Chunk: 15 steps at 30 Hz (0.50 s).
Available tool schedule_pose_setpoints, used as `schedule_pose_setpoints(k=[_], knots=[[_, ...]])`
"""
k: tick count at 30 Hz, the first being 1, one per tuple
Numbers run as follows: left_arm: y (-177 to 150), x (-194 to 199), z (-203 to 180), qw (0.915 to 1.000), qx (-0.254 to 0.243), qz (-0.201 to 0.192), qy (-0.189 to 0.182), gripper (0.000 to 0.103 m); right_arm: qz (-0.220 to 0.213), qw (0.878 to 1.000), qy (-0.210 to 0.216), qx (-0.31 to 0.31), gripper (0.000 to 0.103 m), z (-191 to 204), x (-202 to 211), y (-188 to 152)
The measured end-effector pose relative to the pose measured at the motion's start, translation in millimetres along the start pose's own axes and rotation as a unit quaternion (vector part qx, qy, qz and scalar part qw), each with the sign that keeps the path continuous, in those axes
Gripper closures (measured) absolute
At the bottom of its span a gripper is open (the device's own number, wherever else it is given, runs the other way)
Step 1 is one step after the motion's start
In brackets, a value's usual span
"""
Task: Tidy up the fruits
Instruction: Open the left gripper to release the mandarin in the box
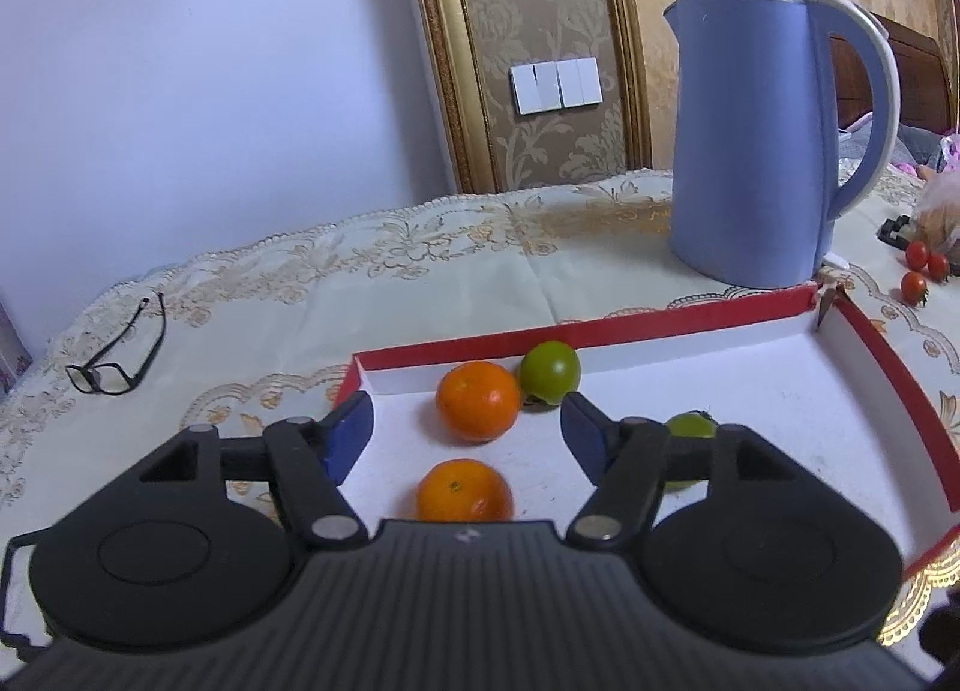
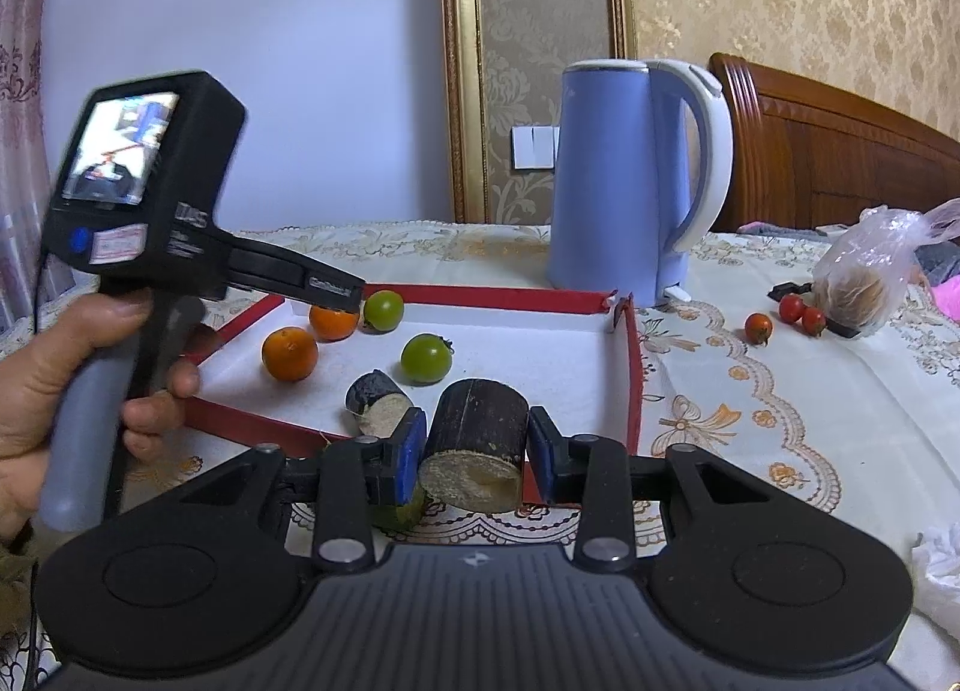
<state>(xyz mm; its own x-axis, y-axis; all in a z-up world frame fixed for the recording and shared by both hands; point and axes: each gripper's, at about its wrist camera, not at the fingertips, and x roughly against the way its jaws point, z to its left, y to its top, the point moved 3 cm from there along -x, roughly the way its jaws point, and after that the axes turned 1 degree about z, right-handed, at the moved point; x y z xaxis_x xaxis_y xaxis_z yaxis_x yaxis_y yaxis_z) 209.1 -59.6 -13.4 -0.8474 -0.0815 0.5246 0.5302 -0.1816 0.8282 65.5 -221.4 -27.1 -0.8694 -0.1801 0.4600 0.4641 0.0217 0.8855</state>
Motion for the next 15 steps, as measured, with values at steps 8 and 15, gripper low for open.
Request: schedule_pose_setpoints(k=[8,15], knots=[[-6.2,22.3,14.7,0.9998,0.016,-0.007,0.010,0.022,0.001,1.000,-0.006,0.008,0.068,0.4,-7.2,5.2],[-20.0,37.7,28.8,0.9994,0.034,-0.008,0.010,0.002,-0.002,1.000,-0.010,0.009,0.068,-2.1,-13.7,13.3]])
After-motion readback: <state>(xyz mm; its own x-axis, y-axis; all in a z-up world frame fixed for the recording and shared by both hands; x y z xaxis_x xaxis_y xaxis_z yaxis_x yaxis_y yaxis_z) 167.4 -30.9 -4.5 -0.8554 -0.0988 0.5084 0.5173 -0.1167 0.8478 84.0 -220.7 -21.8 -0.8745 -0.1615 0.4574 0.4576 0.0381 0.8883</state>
